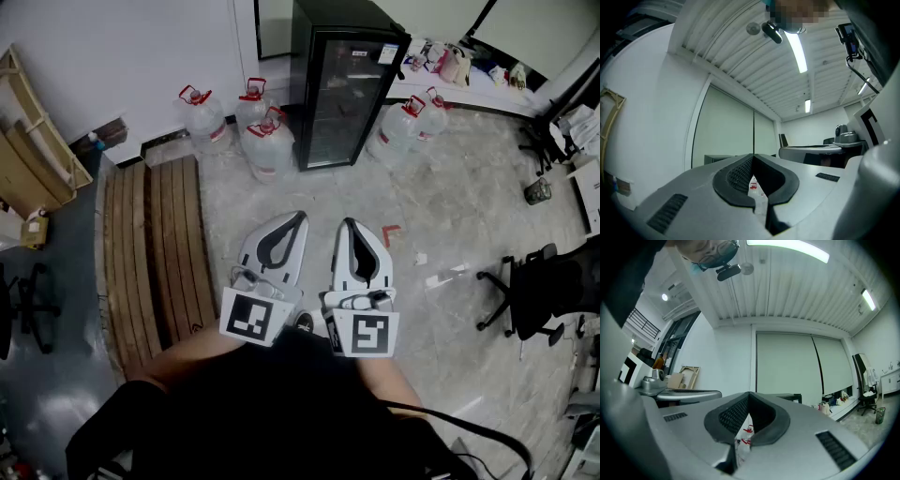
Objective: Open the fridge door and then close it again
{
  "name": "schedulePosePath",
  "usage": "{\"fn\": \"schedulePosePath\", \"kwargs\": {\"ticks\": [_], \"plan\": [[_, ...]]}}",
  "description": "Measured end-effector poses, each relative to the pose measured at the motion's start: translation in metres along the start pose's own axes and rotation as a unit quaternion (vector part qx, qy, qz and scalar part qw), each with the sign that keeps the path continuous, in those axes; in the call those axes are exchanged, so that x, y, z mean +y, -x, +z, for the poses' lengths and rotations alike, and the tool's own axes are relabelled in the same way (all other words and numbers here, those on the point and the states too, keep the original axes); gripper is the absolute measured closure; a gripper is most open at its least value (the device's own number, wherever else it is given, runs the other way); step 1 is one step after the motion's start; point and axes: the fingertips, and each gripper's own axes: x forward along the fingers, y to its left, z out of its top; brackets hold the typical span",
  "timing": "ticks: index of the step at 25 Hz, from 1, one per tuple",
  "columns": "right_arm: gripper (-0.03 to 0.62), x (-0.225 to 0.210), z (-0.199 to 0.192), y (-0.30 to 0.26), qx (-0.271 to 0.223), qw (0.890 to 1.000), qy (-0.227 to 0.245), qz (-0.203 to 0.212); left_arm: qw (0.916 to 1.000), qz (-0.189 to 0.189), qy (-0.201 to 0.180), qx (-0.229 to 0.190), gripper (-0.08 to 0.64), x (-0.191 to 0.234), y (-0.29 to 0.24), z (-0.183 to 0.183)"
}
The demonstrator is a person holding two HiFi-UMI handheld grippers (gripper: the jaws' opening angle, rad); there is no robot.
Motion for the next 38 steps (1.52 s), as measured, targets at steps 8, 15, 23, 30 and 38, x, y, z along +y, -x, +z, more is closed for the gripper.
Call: {"fn": "schedulePosePath", "kwargs": {"ticks": [8, 15, 23, 30, 38], "plan": [[0.577, -0.028, -0.005, -0.013, -0.007, 1.0, 0.0, 0.008, 0.9999, 0.01, -0.001, 0.006, 0.554, -0.008, -0.029, -0.009], [0.577, -0.054, -0.012, -0.017, -0.003, 0.999, -0.021, 0.028, 0.9993, 0.032, 0.014, 0.014, 0.554, -0.014, -0.045, -0.02], [0.577, -0.078, -0.04, -0.046, 0.012, 0.999, -0.036, 0.037, 0.9988, 0.045, 0.01, 0.018, 0.554, -0.001, -0.073, -0.039], [0.577, -0.109, -0.079, -0.132, 0.038, 0.999, -0.03, 0.015, 0.9977, 0.049, 0.03, 0.037, 0.554, 0.068, -0.146, -0.079], [0.577, -0.147, -0.126, -0.292, 0.081, 0.996, -0.024, -0.019, 0.9982, 0.001, 0.027, 0.054, 0.554, 0.167, -0.281, -0.107]]}}
